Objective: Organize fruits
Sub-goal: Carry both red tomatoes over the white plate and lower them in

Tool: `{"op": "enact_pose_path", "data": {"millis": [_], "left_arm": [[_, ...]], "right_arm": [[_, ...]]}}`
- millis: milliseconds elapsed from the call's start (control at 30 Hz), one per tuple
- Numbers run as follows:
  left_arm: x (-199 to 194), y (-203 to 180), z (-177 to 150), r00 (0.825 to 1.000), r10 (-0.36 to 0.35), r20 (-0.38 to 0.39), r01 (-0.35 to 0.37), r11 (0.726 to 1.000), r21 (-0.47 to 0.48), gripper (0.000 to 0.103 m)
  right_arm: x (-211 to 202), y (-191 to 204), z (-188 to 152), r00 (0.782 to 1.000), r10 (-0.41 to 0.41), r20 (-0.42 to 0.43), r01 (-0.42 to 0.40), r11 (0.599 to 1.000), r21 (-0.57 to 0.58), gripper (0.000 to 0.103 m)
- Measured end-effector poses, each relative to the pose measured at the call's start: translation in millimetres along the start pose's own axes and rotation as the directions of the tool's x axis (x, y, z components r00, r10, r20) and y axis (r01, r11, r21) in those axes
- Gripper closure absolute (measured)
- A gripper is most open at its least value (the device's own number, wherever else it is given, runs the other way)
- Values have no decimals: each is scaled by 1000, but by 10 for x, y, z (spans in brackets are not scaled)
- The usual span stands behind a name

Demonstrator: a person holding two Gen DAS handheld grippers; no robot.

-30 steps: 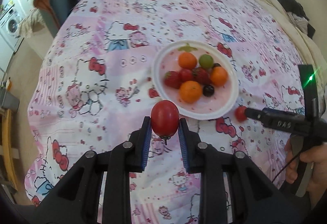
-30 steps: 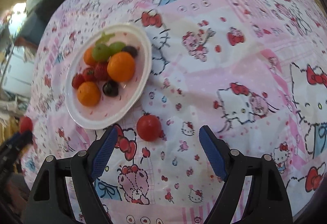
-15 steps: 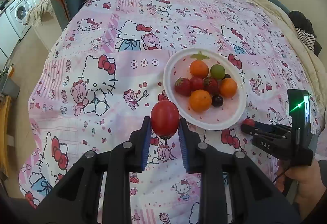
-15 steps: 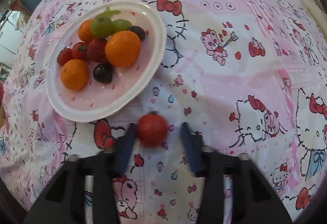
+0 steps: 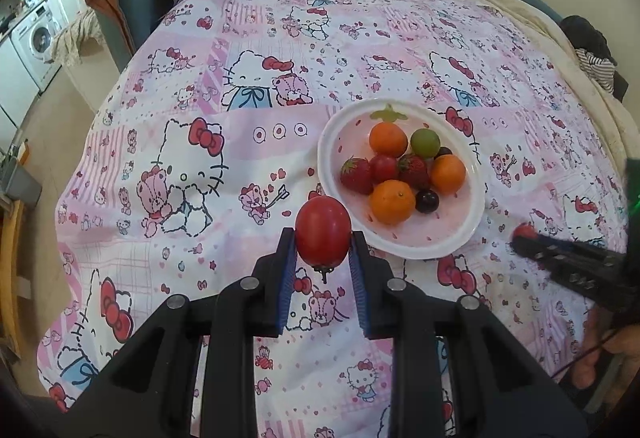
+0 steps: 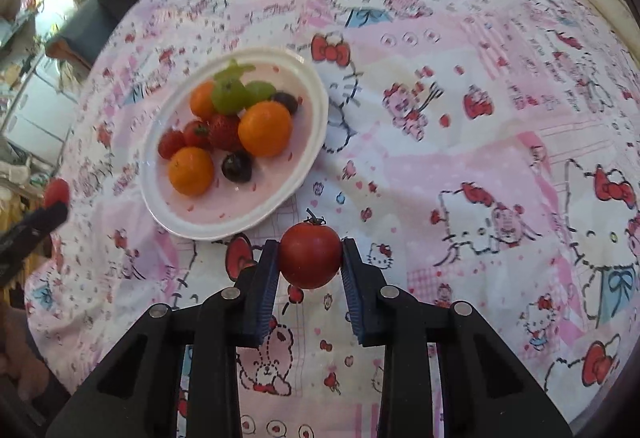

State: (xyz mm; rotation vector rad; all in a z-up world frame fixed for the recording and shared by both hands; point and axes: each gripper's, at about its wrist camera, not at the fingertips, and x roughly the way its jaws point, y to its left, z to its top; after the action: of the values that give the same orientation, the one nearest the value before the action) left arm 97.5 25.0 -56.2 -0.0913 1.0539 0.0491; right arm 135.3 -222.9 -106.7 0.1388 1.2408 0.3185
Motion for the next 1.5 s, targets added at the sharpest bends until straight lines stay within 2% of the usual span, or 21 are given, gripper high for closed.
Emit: {"op": "enact_pose_path", "data": {"millis": [200, 333, 433, 600, 733, 933, 1033, 1133, 1167, 1300, 1367, 1500], "left_arm": [[-105, 9, -2, 997, 25, 70, -26, 1000, 16, 80], [-328, 139, 29, 981, 34, 193, -25, 998, -49, 80], [-412, 190, 73, 970, 52, 238, -36, 997, -69, 80], [-410, 188, 155, 970, 54, 235, -41, 997, -60, 80], [-353, 135, 239, 978, 41, 206, -34, 999, -39, 80], [-211, 53, 432, 986, 22, 166, -23, 1000, 7, 80], [-11, 1, 479, 994, -2, 111, -2, 999, 35, 80], [201, -59, 468, 998, -21, 59, 18, 998, 54, 80], [282, -87, 458, 999, -28, 38, 26, 998, 59, 80], [518, -232, 389, 998, -54, -13, 55, 995, 84, 80], [608, -334, 360, 999, -51, -20, 53, 991, 124, 80], [720, -376, 384, 999, -37, -31, 41, 989, 141, 80]], "right_arm": [[-337, -63, 69, 990, -26, 137, 22, 999, 36, 71], [-545, -82, 145, 971, 5, 237, -18, 998, 52, 71], [-682, -40, 185, 953, 46, 300, -59, 998, 33, 71], [-724, 86, 237, 940, 103, 324, -103, 995, -17, 71], [-731, 209, 318, 933, 145, 329, -130, 989, -67, 71], [-617, 244, 534, 938, 171, 300, -154, 985, -78, 71], [-450, 214, 620, 946, 197, 256, -188, 980, -60, 71], [-140, 167, 668, 943, 296, 151, -298, 954, -9, 71], [-73, 165, 667, 944, 302, 131, -305, 952, 6, 71], [219, 219, 599, 955, 296, 31, -297, 954, 26, 71], [281, 262, 559, 959, 284, 4, -284, 959, 14, 70], [389, 278, 484, 968, 251, -31, -250, 968, 16, 70]]}}
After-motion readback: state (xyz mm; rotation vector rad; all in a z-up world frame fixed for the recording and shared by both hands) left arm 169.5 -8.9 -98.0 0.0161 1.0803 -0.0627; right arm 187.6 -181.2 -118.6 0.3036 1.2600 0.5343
